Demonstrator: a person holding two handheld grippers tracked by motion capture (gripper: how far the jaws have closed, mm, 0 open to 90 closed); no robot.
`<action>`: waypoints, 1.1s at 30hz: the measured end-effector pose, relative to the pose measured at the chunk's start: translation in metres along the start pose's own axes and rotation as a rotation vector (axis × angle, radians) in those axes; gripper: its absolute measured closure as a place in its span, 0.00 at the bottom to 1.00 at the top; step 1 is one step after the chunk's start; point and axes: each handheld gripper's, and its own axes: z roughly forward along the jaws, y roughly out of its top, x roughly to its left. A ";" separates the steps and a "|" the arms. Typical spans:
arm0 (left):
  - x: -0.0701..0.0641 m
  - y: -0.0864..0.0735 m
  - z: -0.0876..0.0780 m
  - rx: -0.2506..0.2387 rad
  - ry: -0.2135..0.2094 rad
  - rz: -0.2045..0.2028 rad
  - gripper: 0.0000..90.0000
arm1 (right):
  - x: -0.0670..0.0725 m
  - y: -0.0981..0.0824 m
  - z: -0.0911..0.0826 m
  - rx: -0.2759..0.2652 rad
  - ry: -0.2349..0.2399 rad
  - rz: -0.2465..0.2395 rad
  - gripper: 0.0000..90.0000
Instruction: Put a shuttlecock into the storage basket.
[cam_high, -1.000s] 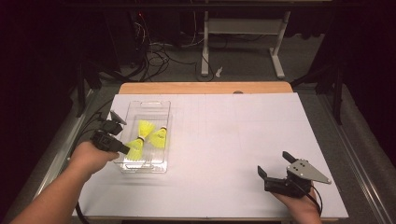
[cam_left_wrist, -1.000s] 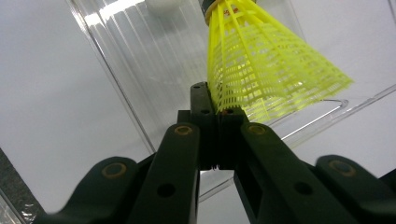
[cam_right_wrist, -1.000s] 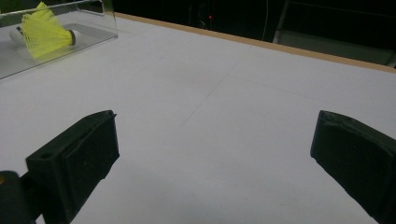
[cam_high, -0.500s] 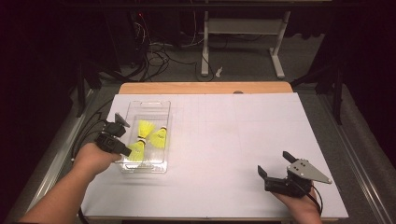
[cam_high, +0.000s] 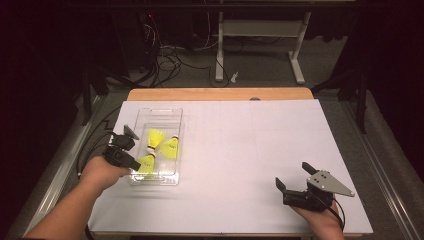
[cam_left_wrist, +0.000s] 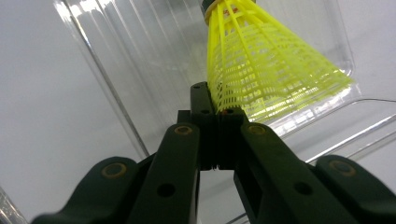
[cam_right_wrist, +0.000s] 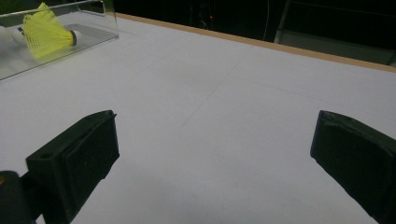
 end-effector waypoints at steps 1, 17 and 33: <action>0.001 -0.001 0.001 0.004 0.003 0.001 0.99 | 0.000 0.000 0.000 0.000 0.000 -0.001 0.02; 0.000 -0.003 0.001 0.016 0.007 0.009 0.98 | 0.000 0.000 0.000 0.001 -0.001 -0.003 0.02; 0.000 0.000 -0.001 0.014 -0.017 0.001 0.97 | 0.000 0.000 -0.001 0.000 -0.002 -0.002 0.02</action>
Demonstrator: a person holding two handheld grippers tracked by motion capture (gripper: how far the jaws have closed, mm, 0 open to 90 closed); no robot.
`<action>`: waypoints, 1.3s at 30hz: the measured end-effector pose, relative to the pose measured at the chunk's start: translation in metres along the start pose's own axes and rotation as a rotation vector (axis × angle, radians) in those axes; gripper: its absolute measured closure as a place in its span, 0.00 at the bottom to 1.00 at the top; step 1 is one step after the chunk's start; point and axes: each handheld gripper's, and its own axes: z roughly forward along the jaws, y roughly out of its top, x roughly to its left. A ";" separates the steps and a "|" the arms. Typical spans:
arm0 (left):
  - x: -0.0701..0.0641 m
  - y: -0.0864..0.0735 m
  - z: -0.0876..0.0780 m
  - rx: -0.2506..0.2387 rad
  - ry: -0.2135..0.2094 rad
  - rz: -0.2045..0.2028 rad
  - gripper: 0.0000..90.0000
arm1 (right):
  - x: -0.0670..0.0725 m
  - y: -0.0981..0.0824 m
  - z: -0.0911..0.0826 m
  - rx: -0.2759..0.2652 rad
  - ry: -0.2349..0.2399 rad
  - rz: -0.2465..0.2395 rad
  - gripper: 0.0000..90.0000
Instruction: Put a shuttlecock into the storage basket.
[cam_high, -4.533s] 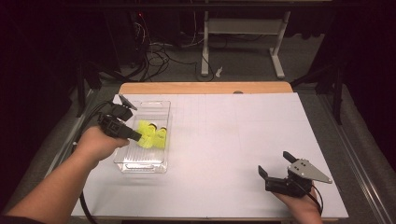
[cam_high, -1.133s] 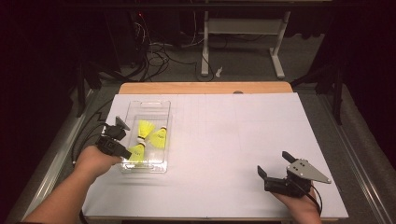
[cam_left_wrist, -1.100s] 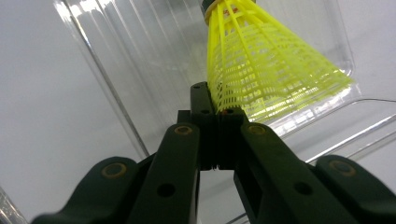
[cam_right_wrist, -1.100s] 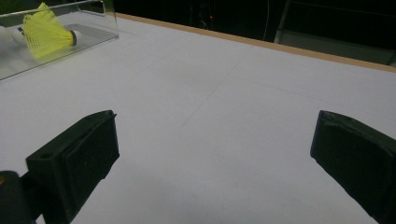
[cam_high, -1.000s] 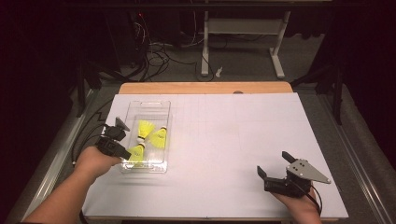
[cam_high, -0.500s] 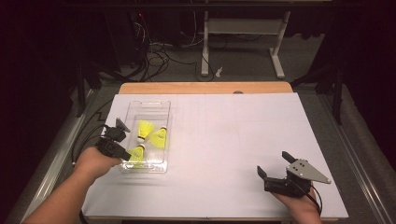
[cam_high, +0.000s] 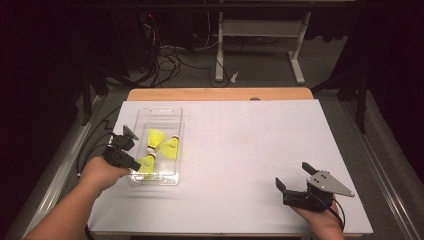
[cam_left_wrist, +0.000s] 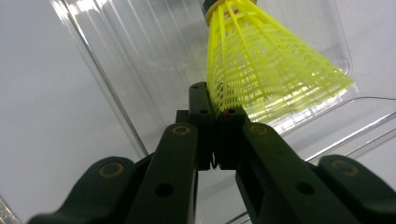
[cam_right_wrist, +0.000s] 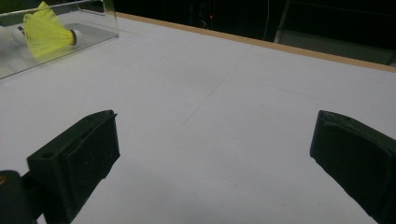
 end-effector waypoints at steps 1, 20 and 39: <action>0.000 0.000 -0.001 0.003 -0.012 -0.007 0.94 | 0.000 0.000 0.000 -0.002 0.000 -0.001 0.02; -0.006 0.003 -0.022 0.113 -0.083 0.124 0.42 | 0.001 0.000 0.000 0.000 -0.002 -0.001 0.02; -0.032 0.013 -0.035 0.018 -0.092 0.045 0.21 | 0.000 0.000 0.000 0.001 -0.003 -0.005 0.02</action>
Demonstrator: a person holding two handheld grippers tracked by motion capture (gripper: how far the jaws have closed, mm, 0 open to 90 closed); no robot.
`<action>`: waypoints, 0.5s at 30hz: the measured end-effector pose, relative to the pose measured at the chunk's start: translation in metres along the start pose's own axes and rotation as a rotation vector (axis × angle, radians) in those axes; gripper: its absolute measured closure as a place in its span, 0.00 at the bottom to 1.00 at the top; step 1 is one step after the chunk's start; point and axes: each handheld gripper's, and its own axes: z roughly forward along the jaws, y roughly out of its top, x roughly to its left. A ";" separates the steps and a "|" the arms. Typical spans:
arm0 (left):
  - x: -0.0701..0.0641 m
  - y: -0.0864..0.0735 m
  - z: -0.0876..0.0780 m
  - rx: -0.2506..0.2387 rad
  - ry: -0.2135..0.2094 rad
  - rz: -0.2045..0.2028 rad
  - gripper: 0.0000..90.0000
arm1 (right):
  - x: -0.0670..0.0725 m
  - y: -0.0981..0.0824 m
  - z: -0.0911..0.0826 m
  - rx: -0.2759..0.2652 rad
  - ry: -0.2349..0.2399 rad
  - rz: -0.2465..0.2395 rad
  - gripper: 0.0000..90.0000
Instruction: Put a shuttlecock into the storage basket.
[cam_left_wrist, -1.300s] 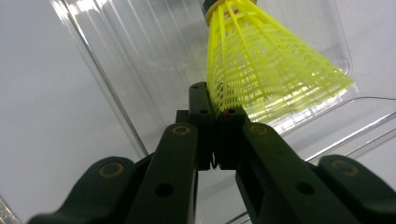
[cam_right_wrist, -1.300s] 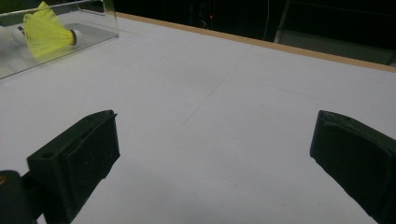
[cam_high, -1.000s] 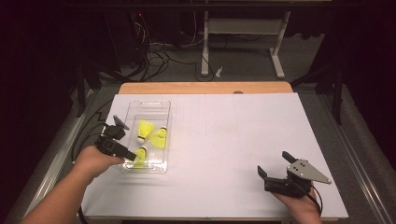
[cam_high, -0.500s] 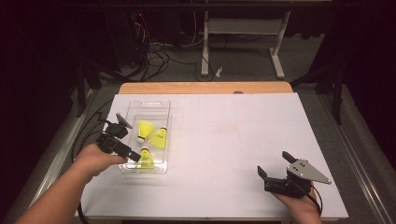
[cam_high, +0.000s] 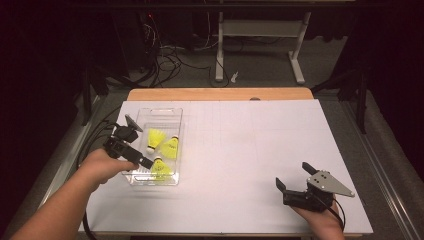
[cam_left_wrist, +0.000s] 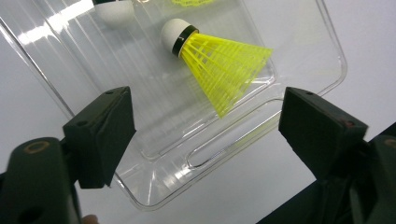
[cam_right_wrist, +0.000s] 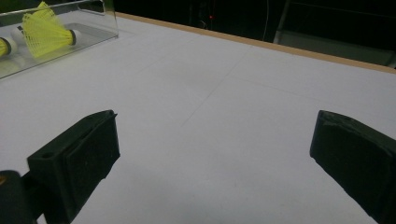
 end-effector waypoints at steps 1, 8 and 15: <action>-0.001 0.001 -0.001 -0.002 -0.004 -0.004 0.20 | 0.000 0.000 0.000 0.000 0.000 0.000 0.02; -0.003 0.001 -0.003 0.005 0.014 0.003 0.09 | 0.001 0.000 0.000 -0.002 0.001 0.001 0.02; -0.003 0.002 -0.002 -0.006 0.036 -0.006 0.00 | 0.001 0.000 0.000 0.000 0.000 0.003 0.02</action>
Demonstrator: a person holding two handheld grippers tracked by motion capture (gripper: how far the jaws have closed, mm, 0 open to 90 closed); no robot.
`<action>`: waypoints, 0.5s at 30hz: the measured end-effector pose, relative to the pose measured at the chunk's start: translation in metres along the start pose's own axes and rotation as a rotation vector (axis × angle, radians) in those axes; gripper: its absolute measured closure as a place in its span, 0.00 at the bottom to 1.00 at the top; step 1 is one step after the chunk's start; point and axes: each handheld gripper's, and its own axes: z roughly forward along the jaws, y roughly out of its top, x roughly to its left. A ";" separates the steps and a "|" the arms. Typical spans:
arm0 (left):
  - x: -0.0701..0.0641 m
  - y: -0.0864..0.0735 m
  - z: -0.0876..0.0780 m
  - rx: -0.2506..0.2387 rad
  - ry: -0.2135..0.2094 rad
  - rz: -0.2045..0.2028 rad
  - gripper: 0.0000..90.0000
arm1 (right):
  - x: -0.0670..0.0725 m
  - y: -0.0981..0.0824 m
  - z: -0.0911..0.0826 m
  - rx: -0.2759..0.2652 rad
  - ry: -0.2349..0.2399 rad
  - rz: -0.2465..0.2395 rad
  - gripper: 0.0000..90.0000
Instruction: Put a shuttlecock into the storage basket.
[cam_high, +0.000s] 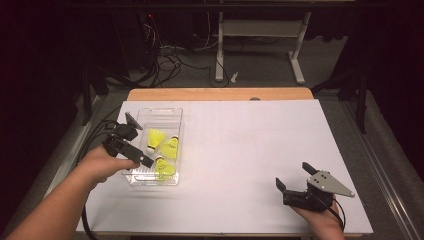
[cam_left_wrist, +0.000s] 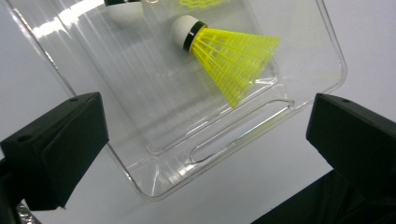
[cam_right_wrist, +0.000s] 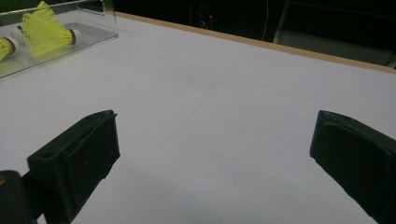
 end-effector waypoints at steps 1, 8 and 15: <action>0.000 -0.001 0.000 0.004 0.001 0.005 0.00 | 0.000 0.000 0.000 -0.001 0.000 -0.001 0.02; 0.001 0.000 -0.003 -0.049 -0.019 0.009 0.01 | 0.000 0.000 0.000 -0.001 0.000 -0.003 0.02; 0.004 -0.006 -0.004 -0.108 -0.053 0.028 0.01 | 0.000 0.000 0.000 -0.001 0.000 -0.004 0.02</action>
